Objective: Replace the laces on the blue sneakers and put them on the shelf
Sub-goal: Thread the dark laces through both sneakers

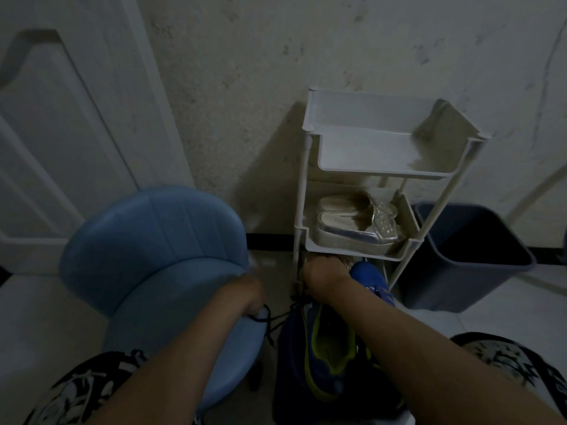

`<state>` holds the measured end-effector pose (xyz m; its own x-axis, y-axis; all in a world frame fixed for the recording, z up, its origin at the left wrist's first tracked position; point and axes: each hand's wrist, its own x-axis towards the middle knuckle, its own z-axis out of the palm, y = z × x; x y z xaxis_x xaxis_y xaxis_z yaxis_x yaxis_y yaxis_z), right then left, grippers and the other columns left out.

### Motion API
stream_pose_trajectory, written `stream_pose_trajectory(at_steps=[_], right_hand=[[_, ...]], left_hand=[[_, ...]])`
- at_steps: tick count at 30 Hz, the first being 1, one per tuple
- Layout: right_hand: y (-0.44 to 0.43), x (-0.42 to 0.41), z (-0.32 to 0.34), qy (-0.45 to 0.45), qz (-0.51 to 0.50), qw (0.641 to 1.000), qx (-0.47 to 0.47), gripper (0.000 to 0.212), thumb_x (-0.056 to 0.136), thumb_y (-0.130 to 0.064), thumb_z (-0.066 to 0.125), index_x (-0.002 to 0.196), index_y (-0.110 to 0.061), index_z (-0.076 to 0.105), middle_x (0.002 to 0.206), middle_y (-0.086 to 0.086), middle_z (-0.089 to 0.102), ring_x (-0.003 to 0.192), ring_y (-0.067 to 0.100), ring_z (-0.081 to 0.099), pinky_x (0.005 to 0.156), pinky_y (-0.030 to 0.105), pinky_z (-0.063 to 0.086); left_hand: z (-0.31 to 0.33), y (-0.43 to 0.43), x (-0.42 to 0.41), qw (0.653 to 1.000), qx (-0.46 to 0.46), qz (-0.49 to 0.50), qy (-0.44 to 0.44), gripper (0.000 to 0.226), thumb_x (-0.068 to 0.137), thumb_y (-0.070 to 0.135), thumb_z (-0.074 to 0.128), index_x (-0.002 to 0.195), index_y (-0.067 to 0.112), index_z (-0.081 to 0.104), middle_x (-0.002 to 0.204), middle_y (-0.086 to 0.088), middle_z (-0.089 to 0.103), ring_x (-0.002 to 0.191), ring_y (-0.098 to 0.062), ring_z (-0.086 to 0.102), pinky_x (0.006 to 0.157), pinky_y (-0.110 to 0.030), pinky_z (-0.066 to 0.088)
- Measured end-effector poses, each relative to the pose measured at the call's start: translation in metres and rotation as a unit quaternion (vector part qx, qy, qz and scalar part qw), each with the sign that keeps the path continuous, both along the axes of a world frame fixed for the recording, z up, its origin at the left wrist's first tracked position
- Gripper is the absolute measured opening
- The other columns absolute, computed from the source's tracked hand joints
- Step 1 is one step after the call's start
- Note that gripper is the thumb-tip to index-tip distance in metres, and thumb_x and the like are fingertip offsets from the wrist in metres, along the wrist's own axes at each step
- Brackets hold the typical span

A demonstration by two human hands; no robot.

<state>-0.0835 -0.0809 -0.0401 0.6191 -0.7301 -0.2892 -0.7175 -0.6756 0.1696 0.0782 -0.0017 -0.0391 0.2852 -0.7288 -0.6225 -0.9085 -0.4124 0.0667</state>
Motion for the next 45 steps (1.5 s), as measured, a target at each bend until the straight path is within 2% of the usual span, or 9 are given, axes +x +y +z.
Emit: stream_pose_trajectory(at_steps=[8,13,18,21,26,30,34,39,45], right_hand=[[-0.002,-0.002,0.005,-0.058,-0.066,0.988,0.126,0.035,0.09,-0.038,0.056,0.113,-0.014,0.067,0.117,0.009,0.066,0.101,0.025,0.063,0.074,0.029,0.047],[0.0,-0.011,0.031,-0.201,-0.146,0.931,0.265,0.029,0.089,-0.031,0.055,0.103,-0.012,0.072,0.115,0.008,0.066,0.103,0.023,0.061,0.085,0.031,0.047],[0.002,-0.021,0.05,-0.398,-0.212,0.825,0.34,0.024,0.093,-0.013,0.057,0.07,-0.014,0.066,0.071,0.001,0.066,0.063,0.016,0.054,0.053,0.022,0.042],[0.003,-0.029,0.061,-0.484,-0.222,0.76,0.373,0.027,0.098,-0.011,0.053,0.074,-0.013,0.066,0.061,0.001,0.064,0.049,0.014,0.049,0.042,0.019,0.036],[0.007,-0.042,0.073,-0.452,-0.168,0.798,0.361,0.028,0.099,-0.017,0.053,0.093,0.005,0.07,0.094,0.025,0.071,0.056,0.019,0.052,0.043,0.015,0.036],[0.008,-0.05,0.071,-0.422,-0.184,0.827,0.322,0.026,0.098,-0.019,0.055,0.094,-0.001,0.073,0.091,0.019,0.073,0.055,0.02,0.063,0.046,0.015,0.042],[0.004,-0.052,0.07,-0.479,-0.217,0.821,0.223,0.017,0.094,-0.014,0.059,0.108,-0.016,0.068,0.104,0.004,0.071,0.069,0.012,0.067,0.069,0.032,0.058],[0.012,-0.061,0.094,-0.552,-0.093,0.788,0.255,0.057,0.092,-0.001,0.058,0.143,-0.024,0.046,0.136,-0.003,0.054,0.101,0.019,0.067,0.076,0.029,0.059],[0.012,-0.067,0.094,-0.495,-0.145,0.797,0.315,0.01,0.096,-0.012,0.059,0.095,-0.011,0.069,0.063,-0.003,0.063,0.052,0.014,0.055,0.05,0.028,0.045]], left_hand=[[0.013,-0.01,-0.024,0.981,-0.112,-0.036,0.155,0.023,0.097,0.012,0.049,0.11,0.006,0.068,0.111,-0.007,0.065,0.106,-0.023,0.061,0.082,-0.027,0.045],[0.022,-0.016,-0.036,0.97,-0.071,-0.012,0.233,0.019,0.091,0.011,0.06,0.105,0.007,0.072,0.091,-0.005,0.068,0.082,-0.014,0.06,0.07,-0.023,0.046],[0.034,-0.023,-0.041,0.957,-0.101,0.032,0.27,0.021,0.093,0.008,0.054,0.108,0.006,0.069,0.097,-0.01,0.065,0.087,-0.019,0.059,0.077,-0.032,0.052],[0.047,-0.026,-0.048,0.87,-0.19,0.182,0.418,0.02,0.094,0.003,0.046,0.091,0.013,0.064,0.084,-0.006,0.061,0.083,-0.018,0.058,0.075,-0.029,0.05],[0.067,-0.031,-0.053,0.626,-0.245,0.323,0.666,0.024,0.096,0.008,0.043,0.108,0.007,0.064,0.09,-0.008,0.068,0.076,-0.019,0.063,0.065,-0.031,0.052],[0.085,-0.032,-0.053,0.538,-0.326,0.342,0.698,0.027,0.105,0.022,0.04,0.096,0.008,0.062,0.08,-0.007,0.067,0.074,-0.02,0.066,0.075,-0.034,0.055],[0.098,-0.027,-0.052,0.643,-0.37,0.267,0.615,0.027,0.105,0.02,0.038,0.092,0.01,0.059,0.059,0.001,0.038,0.043,-0.009,0.035,0.042,-0.023,0.035],[0.101,-0.02,-0.062,0.852,-0.319,0.028,0.414,0.03,0.098,0.028,0.049,0.074,0.023,0.065,0.051,0.013,0.049,0.049,-0.005,0.042,0.05,-0.025,0.033],[0.105,-0.018,-0.054,0.875,-0.379,-0.028,0.3,0.031,0.097,0.031,0.05,0.073,0.022,0.066,0.071,0.008,0.061,0.07,-0.008,0.056,0.065,-0.03,0.043]])
